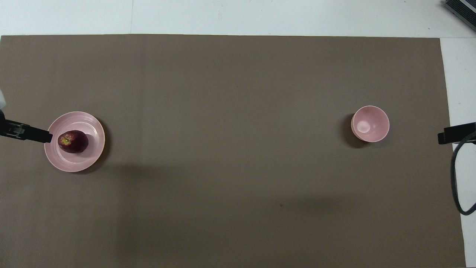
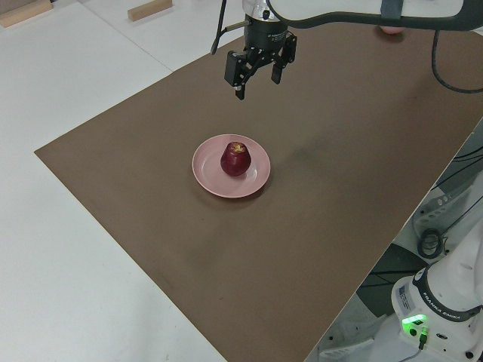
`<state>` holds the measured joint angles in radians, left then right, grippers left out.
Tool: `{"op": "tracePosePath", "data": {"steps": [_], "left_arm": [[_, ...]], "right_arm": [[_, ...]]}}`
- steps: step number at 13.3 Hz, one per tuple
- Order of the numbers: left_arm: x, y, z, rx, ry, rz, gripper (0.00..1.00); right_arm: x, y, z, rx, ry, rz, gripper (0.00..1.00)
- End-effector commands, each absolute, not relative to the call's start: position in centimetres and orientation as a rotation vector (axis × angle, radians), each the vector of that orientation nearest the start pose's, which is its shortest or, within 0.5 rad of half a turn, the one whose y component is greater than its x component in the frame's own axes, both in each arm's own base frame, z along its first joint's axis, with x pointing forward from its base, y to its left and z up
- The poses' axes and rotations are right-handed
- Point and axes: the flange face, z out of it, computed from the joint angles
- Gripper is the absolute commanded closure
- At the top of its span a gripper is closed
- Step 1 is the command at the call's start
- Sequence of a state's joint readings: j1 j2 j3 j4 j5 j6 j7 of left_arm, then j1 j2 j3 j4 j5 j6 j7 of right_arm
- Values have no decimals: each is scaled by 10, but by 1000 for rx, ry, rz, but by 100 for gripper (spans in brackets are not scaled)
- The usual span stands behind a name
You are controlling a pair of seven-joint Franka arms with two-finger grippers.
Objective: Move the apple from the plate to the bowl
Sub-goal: 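Reach the left gripper down to the red apple on the pink plate, then close the left gripper on the red apple and lift it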
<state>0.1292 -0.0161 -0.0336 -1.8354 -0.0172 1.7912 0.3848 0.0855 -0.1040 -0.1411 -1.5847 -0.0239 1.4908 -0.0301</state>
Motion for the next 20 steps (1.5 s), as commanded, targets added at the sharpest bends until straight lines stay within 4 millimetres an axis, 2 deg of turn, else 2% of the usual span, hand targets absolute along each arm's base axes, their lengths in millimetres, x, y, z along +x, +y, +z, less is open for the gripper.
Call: {"op": "tracePosePath", "data": {"steps": [1, 3, 5, 6, 11, 14, 16, 18, 20], "left_arm": [[549, 67, 496, -3127, 486, 5, 0], [550, 68, 461, -3132, 480, 28, 0], [554, 67, 418, -3133, 479, 25, 0], [552, 67, 404, -3133, 478, 28, 0], [547, 69, 355, -3137, 474, 51, 0], [546, 64, 348, -3129, 475, 4, 0], [551, 69, 329, -3129, 466, -10, 0], [552, 71, 330, -3127, 458, -29, 0], [554, 65, 322, -3126, 469, -24, 0]], "right_arm": [[513, -36, 666, -3136, 31, -37, 0], [512, -36, 667, -3136, 31, -40, 0], [513, -36, 666, -3136, 29, -35, 0], [513, -36, 666, -3136, 29, -37, 0], [513, -36, 666, -3136, 29, -35, 0], [512, -36, 666, -3136, 29, -35, 0], [512, -36, 666, -3136, 26, -32, 0], [512, -36, 666, -3136, 29, -32, 0], [512, -36, 666, -3136, 29, -32, 0]]}}
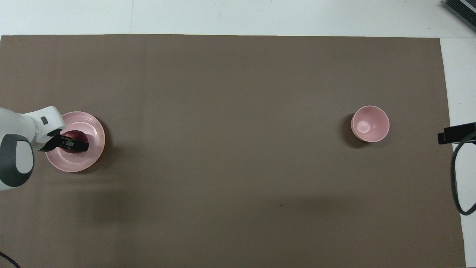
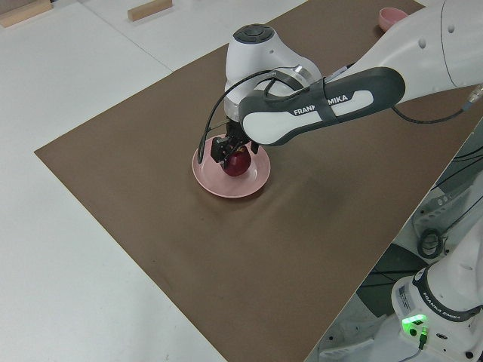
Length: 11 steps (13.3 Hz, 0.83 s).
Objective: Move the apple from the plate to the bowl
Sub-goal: 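Close the left gripper on the red apple and lift it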
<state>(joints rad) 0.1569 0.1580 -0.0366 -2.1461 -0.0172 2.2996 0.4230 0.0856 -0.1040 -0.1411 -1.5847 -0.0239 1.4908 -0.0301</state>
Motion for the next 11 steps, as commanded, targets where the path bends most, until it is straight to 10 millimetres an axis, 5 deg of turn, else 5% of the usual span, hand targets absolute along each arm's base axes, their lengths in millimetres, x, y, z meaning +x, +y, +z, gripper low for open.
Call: {"op": "tracePosePath", "data": {"steps": [1, 2, 6, 7, 11], "left_arm": [[554, 65, 322, -3127, 467, -22, 0], [553, 66, 321, -3129, 462, -17, 1], [552, 70, 321, -3132, 453, -5, 88], [554, 69, 323, -3131, 455, -7, 100], [558, 67, 330, -3129, 444, -13, 100]], "right_arm": [[512, -36, 666, -3136, 29, -32, 0], [512, -36, 666, -3136, 29, -32, 0], [512, -36, 666, -3136, 29, -32, 0], [512, -36, 666, -3136, 29, -35, 0], [512, -35, 667, -3136, 27, -37, 0]]}}
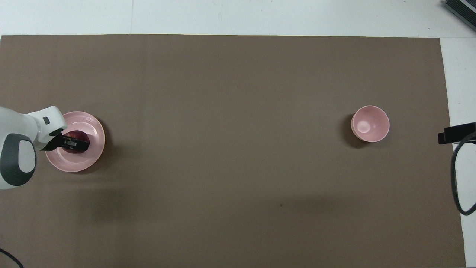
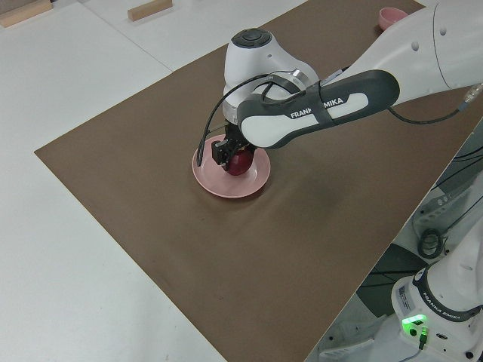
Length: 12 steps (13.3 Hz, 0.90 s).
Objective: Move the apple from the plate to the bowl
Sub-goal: 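Close the left gripper on the red apple and lift it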
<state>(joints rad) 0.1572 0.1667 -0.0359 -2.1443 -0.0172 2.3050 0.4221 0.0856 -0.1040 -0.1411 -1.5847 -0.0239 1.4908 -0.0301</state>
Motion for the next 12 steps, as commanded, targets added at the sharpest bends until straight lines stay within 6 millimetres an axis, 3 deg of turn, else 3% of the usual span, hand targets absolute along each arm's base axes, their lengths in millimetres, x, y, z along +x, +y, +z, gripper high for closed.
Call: {"op": "tracePosePath", "data": {"steps": [1, 3, 8, 12], "left_arm": [[559, 64, 333, -3130, 430, -3, 100], [559, 61, 340, -3131, 406, -9, 100], [567, 29, 354, -3135, 434, -13, 100], [566, 10, 358, -3134, 472, 11, 100]], "right_arm": [[512, -34, 668, -3136, 27, -40, 0], [513, -33, 667, -3137, 24, -37, 0], [510, -32, 668, -3136, 3, -20, 0], [510, -19, 659, -3040, -186, 12, 0]]}}
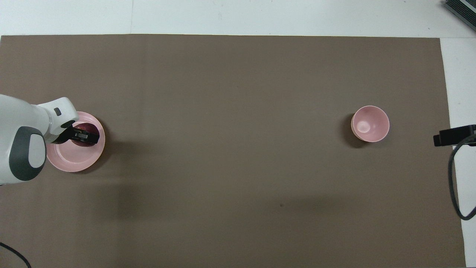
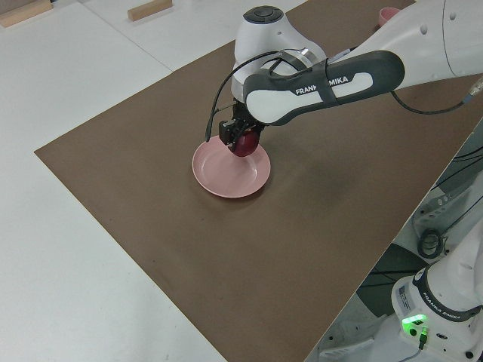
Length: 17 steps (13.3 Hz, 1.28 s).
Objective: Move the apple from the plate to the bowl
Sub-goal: 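Close the left gripper on the red apple and lift it, then carry the apple with the left gripper while the right gripper approaches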
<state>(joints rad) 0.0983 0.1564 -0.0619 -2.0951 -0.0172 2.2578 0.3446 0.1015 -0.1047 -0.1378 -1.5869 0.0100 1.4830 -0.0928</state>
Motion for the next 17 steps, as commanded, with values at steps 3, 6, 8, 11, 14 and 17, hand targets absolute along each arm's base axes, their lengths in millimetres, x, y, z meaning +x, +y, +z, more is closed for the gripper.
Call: {"op": "tracePosePath", "data": {"steps": [3, 6, 8, 11, 14, 17], "left_arm": [[567, -6, 361, -3133, 485, 18, 100], [571, -24, 365, -3135, 478, 28, 100], [576, -30, 376, -3138, 494, 105, 100], [585, -43, 391, -3137, 510, 269, 100], [581, -84, 394, -3136, 332, 319, 100], [581, -122, 405, -3173, 61, 409, 100]], "right_arm": [[517, -9, 635, -2915, -296, -15, 0], [523, 5, 618, -2827, -417, -34, 0], [527, 9, 600, -2741, -380, -63, 0], [531, 12, 581, -2636, -343, -101, 0], [533, 11, 559, -2521, -321, -117, 0], [536, 7, 547, -2421, -318, -147, 0]]}}
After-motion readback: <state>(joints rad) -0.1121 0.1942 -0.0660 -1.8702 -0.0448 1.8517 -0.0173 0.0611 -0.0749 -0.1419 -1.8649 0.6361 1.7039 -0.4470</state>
